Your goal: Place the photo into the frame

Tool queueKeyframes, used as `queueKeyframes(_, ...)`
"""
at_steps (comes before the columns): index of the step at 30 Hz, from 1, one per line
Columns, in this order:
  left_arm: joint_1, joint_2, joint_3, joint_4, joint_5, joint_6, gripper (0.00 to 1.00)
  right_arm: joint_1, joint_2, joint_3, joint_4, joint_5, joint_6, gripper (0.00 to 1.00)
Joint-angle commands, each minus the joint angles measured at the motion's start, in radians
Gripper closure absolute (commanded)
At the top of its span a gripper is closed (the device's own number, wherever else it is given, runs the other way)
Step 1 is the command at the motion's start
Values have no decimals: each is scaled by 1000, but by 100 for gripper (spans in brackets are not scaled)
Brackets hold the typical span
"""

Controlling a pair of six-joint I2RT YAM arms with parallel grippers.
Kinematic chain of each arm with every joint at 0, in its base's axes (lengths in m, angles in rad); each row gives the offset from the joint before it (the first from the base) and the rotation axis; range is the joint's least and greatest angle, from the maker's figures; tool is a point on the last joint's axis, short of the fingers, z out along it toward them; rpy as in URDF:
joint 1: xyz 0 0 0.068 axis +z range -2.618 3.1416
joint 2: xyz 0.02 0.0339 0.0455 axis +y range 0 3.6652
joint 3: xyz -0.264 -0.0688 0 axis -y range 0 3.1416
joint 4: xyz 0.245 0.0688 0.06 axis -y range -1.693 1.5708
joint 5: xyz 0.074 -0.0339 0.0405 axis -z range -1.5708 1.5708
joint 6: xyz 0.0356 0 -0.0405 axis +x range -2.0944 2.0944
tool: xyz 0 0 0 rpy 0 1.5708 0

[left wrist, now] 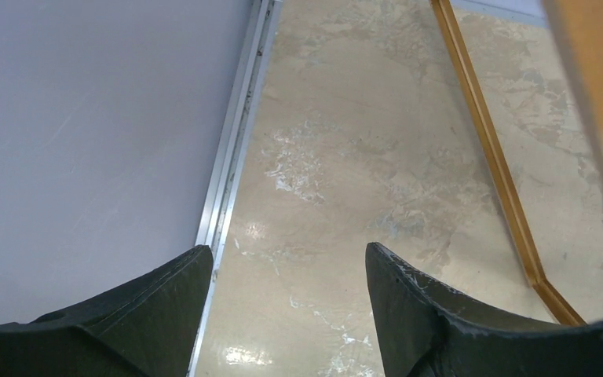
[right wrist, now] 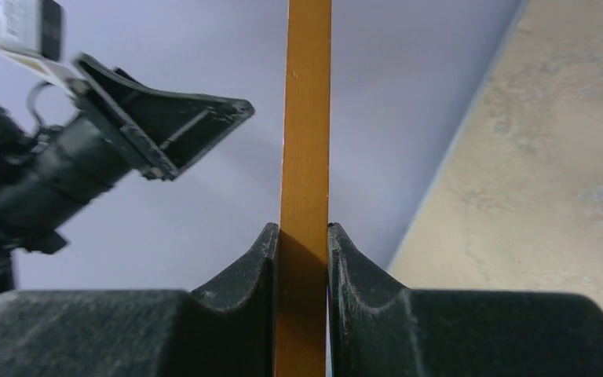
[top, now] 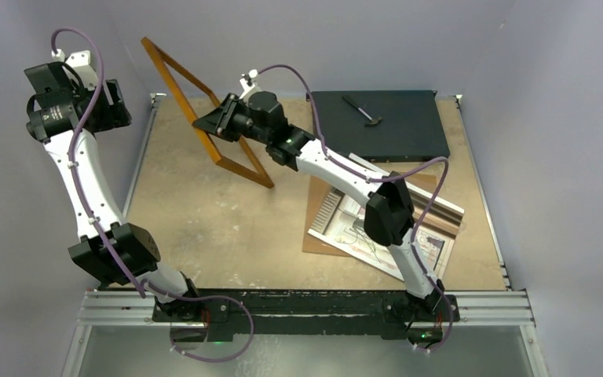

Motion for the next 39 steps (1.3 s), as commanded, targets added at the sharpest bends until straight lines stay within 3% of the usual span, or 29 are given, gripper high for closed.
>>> queueKeyframes(1,21,-13,-4,5,31,-17,30,-49,-133,-105,264,-37,184,100)
queueKeyframes(6,22,-38,-181,102,50,-29,30,-107,-258,-381,389,-20,320,100)
queueKeyframes(10,20,-31,-295,158,113,-53,24,-154,-318,-567,459,-59,434,100)
queueKeyframes(16,-57,-39,-357,194,87,-61,21,-210,-380,-679,474,-88,521,100)
queueKeyframes(21,-115,-39,-384,211,65,-63,21,-250,-438,-722,396,-84,528,100)
queueKeyframes(32,-264,-18,-466,266,-28,-62,21,-419,-673,-1124,358,-136,495,100)
queueKeyframes(39,-347,-2,-516,317,-98,-63,21,-482,-769,-1249,231,-120,422,99)
